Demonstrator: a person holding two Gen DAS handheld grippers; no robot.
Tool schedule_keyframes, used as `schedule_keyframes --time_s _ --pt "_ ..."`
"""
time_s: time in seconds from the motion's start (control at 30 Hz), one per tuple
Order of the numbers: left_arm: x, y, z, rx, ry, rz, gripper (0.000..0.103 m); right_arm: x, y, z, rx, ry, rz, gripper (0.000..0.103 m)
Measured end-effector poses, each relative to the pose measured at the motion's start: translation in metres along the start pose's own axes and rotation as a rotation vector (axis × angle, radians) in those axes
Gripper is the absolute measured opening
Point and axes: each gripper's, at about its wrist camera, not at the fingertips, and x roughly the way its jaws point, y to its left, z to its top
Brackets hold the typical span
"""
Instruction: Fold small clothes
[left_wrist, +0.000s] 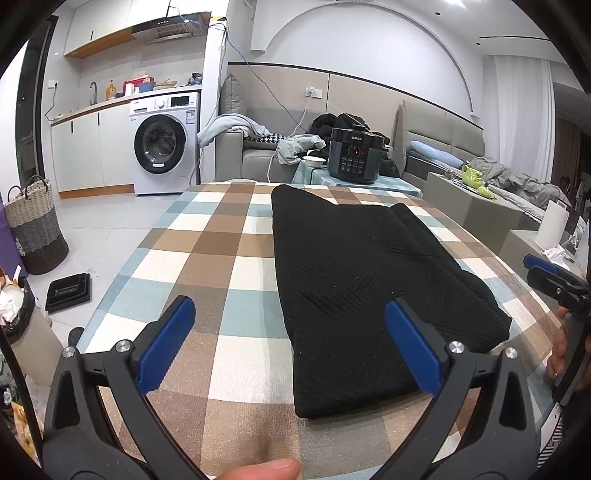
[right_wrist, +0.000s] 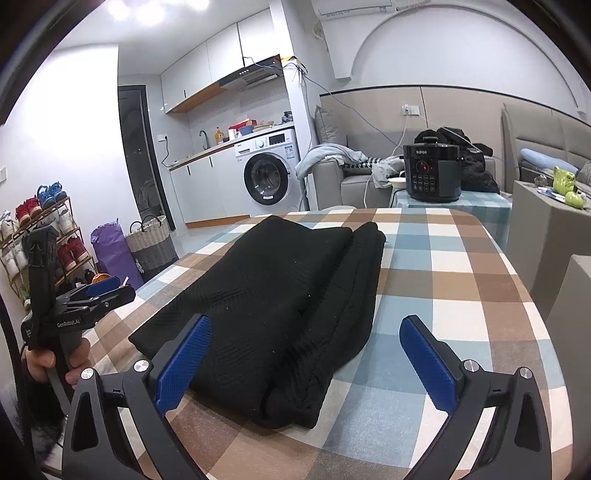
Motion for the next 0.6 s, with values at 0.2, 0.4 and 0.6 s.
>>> schedule_keyframes --time_s 0.2,0.4,0.6 --pt "0.0001 0.0021 0.0000 -0.012 0.002 -0.005 0.102 -0.0009 0.0060 -0.0003 -0.028 -0.006 0.005 0.103" --pt "0.0007 0.0048 -0.0007 -0.022 0.001 -0.010 0.102 -0.0015 0.0056 -0.0005 -0.026 -0.009 0.009 0.103" --pt "0.0004 0.0050 -0.0006 -0.022 0.000 -0.010 0.102 -0.0018 0.0052 -0.0004 -0.023 -0.009 0.007 0.103"
